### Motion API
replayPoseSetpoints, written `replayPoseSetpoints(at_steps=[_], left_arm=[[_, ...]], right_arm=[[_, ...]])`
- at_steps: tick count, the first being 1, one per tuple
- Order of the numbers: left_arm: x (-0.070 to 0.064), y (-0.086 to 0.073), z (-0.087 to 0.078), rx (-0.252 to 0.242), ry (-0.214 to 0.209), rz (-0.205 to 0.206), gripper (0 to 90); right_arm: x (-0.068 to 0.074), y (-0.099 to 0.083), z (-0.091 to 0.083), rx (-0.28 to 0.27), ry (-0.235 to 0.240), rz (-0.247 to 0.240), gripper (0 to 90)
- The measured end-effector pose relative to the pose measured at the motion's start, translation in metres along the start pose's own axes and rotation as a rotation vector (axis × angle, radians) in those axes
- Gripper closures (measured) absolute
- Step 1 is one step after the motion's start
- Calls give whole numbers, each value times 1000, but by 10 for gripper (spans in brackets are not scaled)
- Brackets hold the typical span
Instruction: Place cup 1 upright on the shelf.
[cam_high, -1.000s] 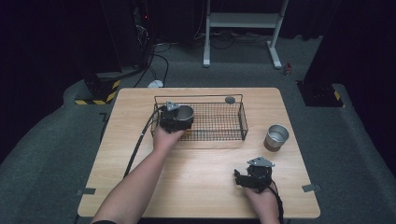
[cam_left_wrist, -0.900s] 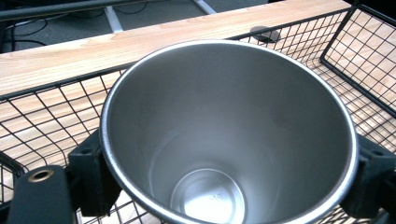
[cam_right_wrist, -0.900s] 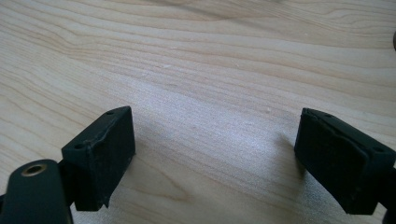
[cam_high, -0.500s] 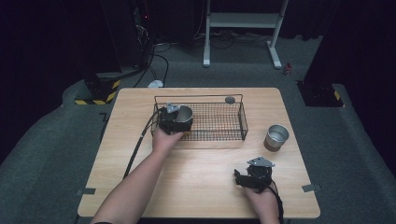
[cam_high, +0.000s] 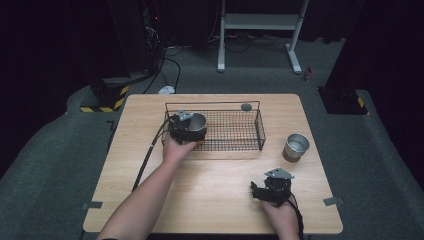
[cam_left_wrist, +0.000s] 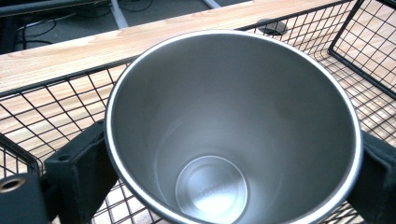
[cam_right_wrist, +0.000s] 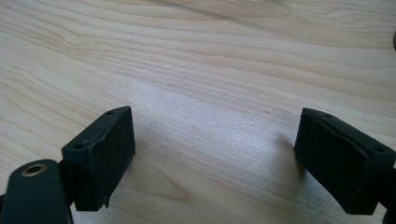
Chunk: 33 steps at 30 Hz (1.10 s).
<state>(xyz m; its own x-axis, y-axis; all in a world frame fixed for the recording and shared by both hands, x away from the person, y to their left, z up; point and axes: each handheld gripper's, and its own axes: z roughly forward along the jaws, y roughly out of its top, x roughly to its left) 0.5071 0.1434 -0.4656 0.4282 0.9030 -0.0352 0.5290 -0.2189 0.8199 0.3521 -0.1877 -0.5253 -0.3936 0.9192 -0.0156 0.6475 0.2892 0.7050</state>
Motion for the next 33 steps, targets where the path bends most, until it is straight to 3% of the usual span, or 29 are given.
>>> replayPoseSetpoints(at_steps=[5,33], left_arm=[[1,1,-2,11,7,-6,4],[3,2,-21,-2,-27,6,7]], right_arm=[[0,0,0,0,0,0,122],[0,0,0,0,0,0,122]])
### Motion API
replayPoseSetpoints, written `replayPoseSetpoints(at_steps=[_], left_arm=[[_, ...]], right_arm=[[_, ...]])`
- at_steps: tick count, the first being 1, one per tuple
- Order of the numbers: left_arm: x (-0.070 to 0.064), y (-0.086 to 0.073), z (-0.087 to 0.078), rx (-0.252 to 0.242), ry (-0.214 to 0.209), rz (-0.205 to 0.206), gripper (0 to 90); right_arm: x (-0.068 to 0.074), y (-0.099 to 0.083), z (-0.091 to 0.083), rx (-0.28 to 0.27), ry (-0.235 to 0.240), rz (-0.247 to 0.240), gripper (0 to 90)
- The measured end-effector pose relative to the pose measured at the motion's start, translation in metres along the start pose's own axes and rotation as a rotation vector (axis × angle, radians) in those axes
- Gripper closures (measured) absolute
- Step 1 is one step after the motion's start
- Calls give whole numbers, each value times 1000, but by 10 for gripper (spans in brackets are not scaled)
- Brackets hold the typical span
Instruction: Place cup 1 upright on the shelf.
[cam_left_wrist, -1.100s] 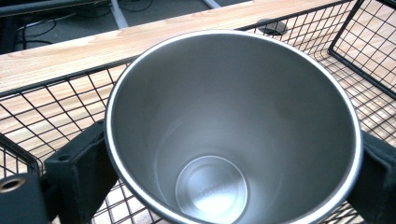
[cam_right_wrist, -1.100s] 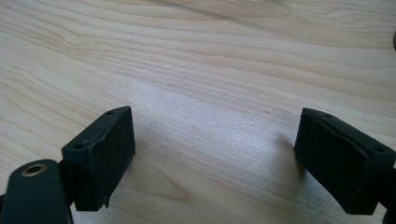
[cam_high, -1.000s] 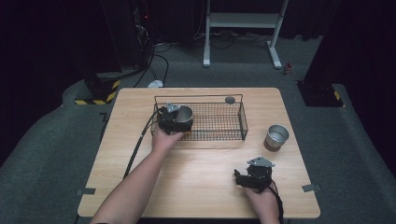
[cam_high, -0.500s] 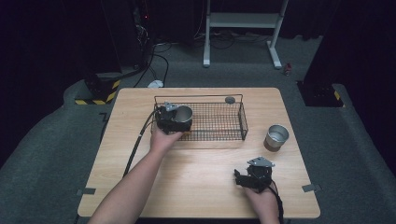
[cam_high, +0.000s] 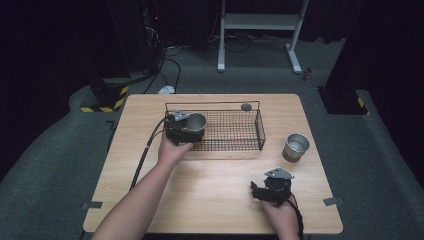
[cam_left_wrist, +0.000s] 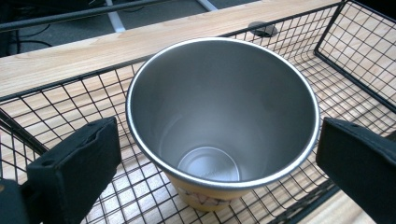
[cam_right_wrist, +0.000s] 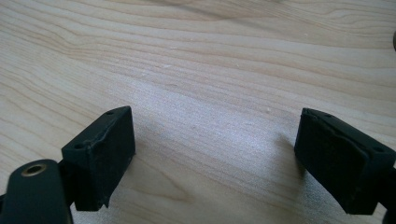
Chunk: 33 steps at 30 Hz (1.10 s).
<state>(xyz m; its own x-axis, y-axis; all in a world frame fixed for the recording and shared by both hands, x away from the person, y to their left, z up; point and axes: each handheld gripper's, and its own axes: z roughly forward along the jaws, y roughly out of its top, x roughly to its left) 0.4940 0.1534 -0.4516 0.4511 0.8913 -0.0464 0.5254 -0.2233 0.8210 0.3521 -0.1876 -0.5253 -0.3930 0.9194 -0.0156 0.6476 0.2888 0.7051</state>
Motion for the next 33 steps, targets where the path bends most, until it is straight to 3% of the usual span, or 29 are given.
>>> replayPoseSetpoints(at_steps=[12,25,33], left_arm=[[5,-6,-13,-1,-1,7,45],[5,-19,-32,-22,-51,-24,58],[4,-30,-44,-36,-71,-20,72]], right_arm=[[0,0,0,0,0,1,122],[0,0,0,0,0,1,122],[0,0,0,0,0,1,123]])
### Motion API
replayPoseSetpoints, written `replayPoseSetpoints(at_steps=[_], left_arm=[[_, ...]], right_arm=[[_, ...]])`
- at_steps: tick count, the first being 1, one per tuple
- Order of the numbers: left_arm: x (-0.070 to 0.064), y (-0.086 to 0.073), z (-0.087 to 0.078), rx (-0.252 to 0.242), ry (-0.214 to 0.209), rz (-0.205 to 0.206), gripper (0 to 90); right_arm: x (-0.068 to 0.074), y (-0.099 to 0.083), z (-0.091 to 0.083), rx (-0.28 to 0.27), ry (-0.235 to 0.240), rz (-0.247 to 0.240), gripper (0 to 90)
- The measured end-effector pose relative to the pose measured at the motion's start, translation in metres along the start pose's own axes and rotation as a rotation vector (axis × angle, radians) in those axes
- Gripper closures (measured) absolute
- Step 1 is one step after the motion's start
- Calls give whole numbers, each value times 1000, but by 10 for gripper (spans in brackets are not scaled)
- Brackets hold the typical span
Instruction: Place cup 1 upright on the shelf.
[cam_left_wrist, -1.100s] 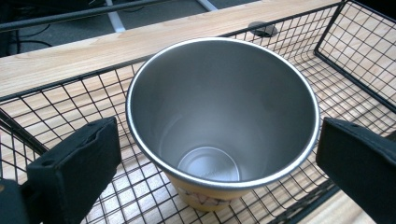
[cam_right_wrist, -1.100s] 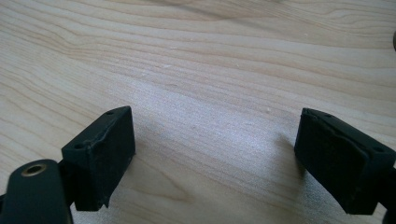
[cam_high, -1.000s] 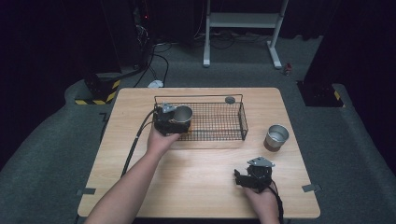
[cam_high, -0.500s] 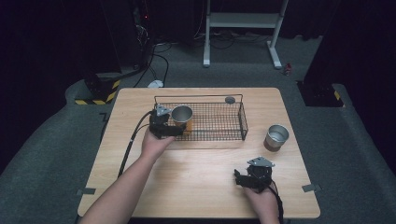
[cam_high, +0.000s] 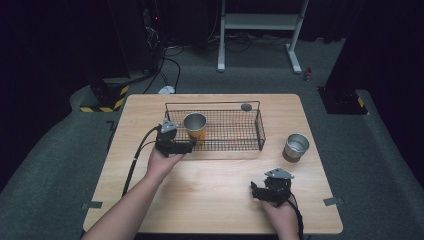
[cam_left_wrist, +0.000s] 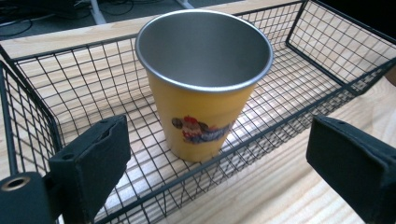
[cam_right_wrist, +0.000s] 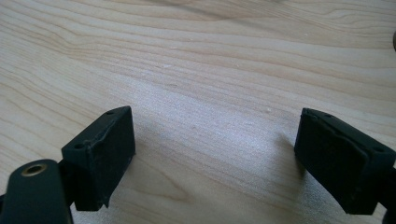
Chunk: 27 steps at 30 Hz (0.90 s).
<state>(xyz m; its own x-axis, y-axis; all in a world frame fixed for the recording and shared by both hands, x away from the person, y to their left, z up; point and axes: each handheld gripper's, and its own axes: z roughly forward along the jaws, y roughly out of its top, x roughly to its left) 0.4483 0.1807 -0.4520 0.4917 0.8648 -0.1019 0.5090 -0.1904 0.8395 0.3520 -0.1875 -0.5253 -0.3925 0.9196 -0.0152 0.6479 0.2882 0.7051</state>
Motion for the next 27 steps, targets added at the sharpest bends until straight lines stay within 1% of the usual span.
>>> replayPoseSetpoints(at_steps=[5,7,10,13,18,24,27], left_arm=[[-1,-8,-7,1,-7,9,85],[-1,-11,-12,-3,-7,19,90],[-1,-17,-17,-3,-12,20,95],[-1,-22,-22,-10,-9,29,100],[0,-33,-30,-5,-20,36,103],[3,-48,-39,5,-40,33,112],[5,-56,-44,11,-58,23,124]], right_arm=[[0,0,0,0,0,0,123],[0,0,0,0,0,0,123],[0,0,0,0,0,0,123],[0,0,0,0,0,0,123],[1,0,0,0,-4,5,125],[1,0,0,0,-5,5,126],[1,0,0,-2,-6,4,126]])
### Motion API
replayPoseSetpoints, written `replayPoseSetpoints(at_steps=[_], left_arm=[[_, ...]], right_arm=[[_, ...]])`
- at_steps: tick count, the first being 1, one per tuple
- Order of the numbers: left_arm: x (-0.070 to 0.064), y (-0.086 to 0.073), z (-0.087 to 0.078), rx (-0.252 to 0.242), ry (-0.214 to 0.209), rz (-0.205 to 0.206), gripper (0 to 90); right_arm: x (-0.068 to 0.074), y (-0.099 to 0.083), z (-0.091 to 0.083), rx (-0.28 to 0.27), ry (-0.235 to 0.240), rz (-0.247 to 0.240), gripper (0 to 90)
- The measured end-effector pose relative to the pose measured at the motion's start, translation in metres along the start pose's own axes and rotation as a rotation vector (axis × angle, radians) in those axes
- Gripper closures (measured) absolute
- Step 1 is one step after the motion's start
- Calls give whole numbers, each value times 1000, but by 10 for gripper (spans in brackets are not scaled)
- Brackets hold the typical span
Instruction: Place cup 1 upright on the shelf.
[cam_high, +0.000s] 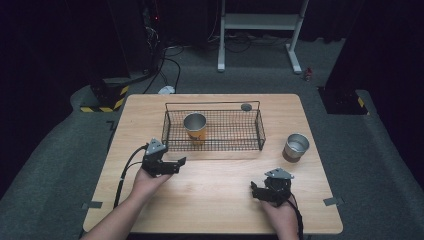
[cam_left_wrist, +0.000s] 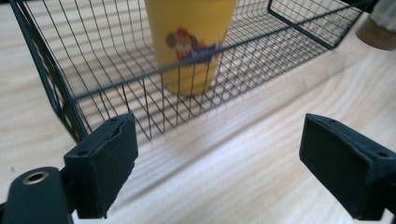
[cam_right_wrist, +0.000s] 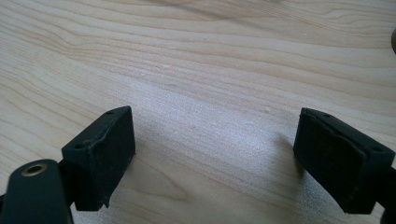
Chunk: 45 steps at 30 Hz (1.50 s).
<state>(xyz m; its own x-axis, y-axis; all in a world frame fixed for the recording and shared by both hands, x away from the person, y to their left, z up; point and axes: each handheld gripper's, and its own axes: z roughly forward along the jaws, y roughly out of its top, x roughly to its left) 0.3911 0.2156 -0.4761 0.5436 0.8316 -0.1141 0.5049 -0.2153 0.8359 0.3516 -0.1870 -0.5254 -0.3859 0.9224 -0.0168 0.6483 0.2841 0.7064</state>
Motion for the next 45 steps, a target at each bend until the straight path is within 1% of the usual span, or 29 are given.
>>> replayPoseSetpoints(at_steps=[3,7,15,17,18,19,21,22,24,26,28,32,35,39,40,41,43,44,45], left_arm=[[1,-8,-5,8,-18,-9,138],[3,-18,-11,25,-24,-10,141],[6,-39,-20,85,-25,4,140],[6,-44,-22,96,-20,13,139],[6,-46,-23,102,-20,9,138],[7,-48,-24,110,-17,19,137],[7,-53,-25,124,-16,14,136],[7,-55,-26,132,-14,19,135],[7,-61,-27,159,-3,32,135],[8,-64,-28,173,11,50,129],[9,-68,-29,188,28,56,125],[10,-74,-31,202,64,71,125],[11,-79,-32,211,82,87,124],[12,-82,-35,200,89,86,122],[12,-83,-35,189,95,83,120],[12,-84,-35,189,101,76,113],[13,-84,-35,198,125,70,69],[13,-84,-34,203,144,61,40],[13,-85,-34,203,150,52,13]], right_arm=[[0,0,0,1,0,0,126],[0,0,0,1,1,0,126],[0,0,0,0,-1,0,127],[0,0,0,0,-1,1,127],[0,0,0,0,-1,0,127],[0,0,0,0,-1,1,127],[0,0,0,0,-1,0,126],[0,0,0,0,-1,0,127],[0,0,0,0,-1,1,127],[0,0,0,0,-1,1,127],[0,0,0,0,-1,0,127],[0,0,0,0,-1,1,127],[0,0,0,0,-1,0,127],[0,0,0,0,-1,6,131],[0,0,0,0,-1,6,131],[0,0,0,0,-1,6,131],[0,0,-1,0,0,5,131],[0,0,-1,0,0,2,131],[0,-1,-1,1,1,4,131]])
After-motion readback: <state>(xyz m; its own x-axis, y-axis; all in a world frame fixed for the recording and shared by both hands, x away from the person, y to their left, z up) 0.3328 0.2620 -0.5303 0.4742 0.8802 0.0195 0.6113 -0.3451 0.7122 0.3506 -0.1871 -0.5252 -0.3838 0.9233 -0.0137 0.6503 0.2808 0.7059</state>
